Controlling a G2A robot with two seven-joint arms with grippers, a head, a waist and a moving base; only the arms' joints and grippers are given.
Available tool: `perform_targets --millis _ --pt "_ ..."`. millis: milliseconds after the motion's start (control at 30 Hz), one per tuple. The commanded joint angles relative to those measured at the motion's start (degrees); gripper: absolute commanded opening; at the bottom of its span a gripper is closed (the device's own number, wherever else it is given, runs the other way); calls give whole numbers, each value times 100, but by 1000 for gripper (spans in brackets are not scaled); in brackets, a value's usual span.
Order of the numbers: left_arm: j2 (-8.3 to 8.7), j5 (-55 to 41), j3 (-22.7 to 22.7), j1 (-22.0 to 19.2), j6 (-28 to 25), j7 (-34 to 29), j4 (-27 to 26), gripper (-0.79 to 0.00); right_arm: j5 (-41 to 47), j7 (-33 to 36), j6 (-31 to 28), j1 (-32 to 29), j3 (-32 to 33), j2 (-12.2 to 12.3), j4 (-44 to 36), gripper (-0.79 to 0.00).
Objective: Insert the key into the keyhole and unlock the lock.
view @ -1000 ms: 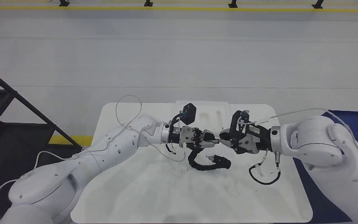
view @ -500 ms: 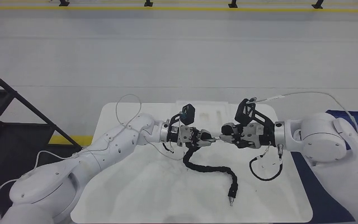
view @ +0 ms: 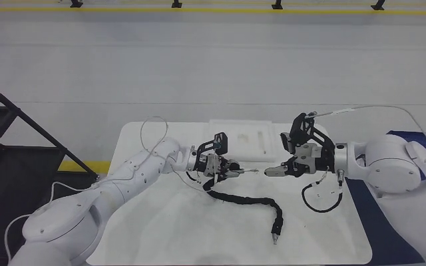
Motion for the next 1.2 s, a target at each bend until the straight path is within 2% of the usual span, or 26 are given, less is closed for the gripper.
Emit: perform_targets --millis 0,333,367,400,433,600,767,933,1167 --pt "-82 150 0 33 0 -81 152 -785 21 -22 -24 -22 -1 -2 24 0" --pt "-560 830 0 188 0 -98 953 -785 61 -161 -222 63 -169 -55 365 0" --pt "-609 883 0 192 0 -58 1030 -643 58 -186 -254 83 -203 -65 422 0" --pt "-656 916 0 210 0 -14 1110 -416 49 -217 -295 107 -238 -76 479 0" --pt "-703 949 0 232 0 -4 1190 0 30 -241 -341 132 -280 -87 543 0" --pt "-886 811 0 212 0 141 1516 0 8 -365 -778 358 -567 -171 1003 0" --pt "-904 626 -3 -118 0 586 1665 0 -169 -520 -1181 772 -897 -293 1575 0" --pt "-715 147 0 -615 0 1084 1584 0 -383 -910 -1720 1322 -1130 -438 2226 0" --pt "-234 -366 0 -1265 0 1189 1149 0 -357 -1211 -2444 2189 -1556 -680 3227 0"
